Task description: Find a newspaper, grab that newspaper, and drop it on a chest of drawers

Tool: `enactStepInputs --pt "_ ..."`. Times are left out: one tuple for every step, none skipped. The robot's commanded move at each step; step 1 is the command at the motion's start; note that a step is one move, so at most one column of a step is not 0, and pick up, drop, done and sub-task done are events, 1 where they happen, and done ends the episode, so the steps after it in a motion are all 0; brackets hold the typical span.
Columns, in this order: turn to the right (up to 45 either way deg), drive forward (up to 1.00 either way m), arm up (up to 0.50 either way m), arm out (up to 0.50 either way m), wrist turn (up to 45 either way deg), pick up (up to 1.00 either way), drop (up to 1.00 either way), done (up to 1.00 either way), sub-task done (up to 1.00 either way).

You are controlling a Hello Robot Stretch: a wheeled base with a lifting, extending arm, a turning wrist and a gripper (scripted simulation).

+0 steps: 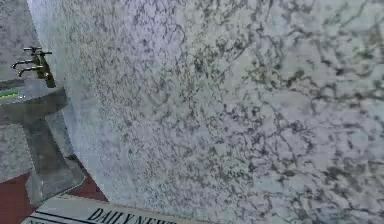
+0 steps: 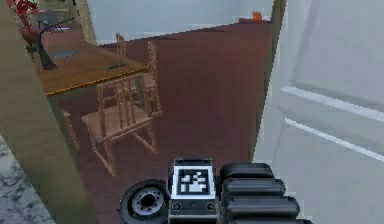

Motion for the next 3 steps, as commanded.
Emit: enactStepInputs --pt "-45.0 0.0 0.0 0.0 0.0 0.0 0.0 0.0 0.0" --pt "-45.0 0.0 0.0 0.0 0.0 0.0 0.0 0.0 0.0" --pt "-36.0 0.0 0.0 0.0 0.0 0.0 0.0 0.0 0.0"
